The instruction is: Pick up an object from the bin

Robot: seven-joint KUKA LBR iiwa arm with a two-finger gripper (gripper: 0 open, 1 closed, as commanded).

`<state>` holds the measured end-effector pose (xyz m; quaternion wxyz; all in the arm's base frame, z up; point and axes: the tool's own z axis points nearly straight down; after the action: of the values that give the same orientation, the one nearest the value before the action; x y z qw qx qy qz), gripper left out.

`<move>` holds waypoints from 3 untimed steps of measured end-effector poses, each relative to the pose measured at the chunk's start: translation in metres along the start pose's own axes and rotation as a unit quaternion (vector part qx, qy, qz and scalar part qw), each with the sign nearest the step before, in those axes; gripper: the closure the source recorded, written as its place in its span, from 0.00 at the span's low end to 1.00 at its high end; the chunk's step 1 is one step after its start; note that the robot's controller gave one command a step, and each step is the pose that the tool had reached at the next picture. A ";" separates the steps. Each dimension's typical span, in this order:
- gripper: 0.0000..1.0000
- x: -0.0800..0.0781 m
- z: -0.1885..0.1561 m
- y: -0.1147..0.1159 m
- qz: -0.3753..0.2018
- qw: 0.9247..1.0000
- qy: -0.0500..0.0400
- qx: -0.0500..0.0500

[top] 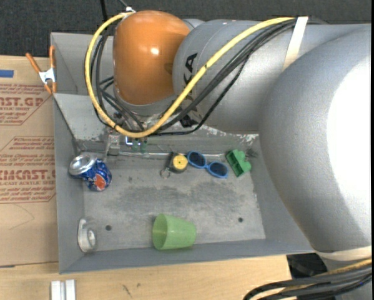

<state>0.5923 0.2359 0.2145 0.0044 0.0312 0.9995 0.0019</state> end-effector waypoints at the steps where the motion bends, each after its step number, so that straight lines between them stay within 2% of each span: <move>1: 0.00 0.002 0.004 0.000 0.000 1.000 0.003 0.001; 2: 0.00 0.012 0.126 -0.020 0.023 1.000 0.008 0.004; 3: 1.00 0.009 0.121 -0.019 0.023 1.000 0.004 0.002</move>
Offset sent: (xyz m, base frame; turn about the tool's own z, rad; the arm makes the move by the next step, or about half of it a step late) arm 0.0000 0.0000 0.0000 0.0000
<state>0.5830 0.2177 0.0936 0.0007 0.0541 0.9985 0.0005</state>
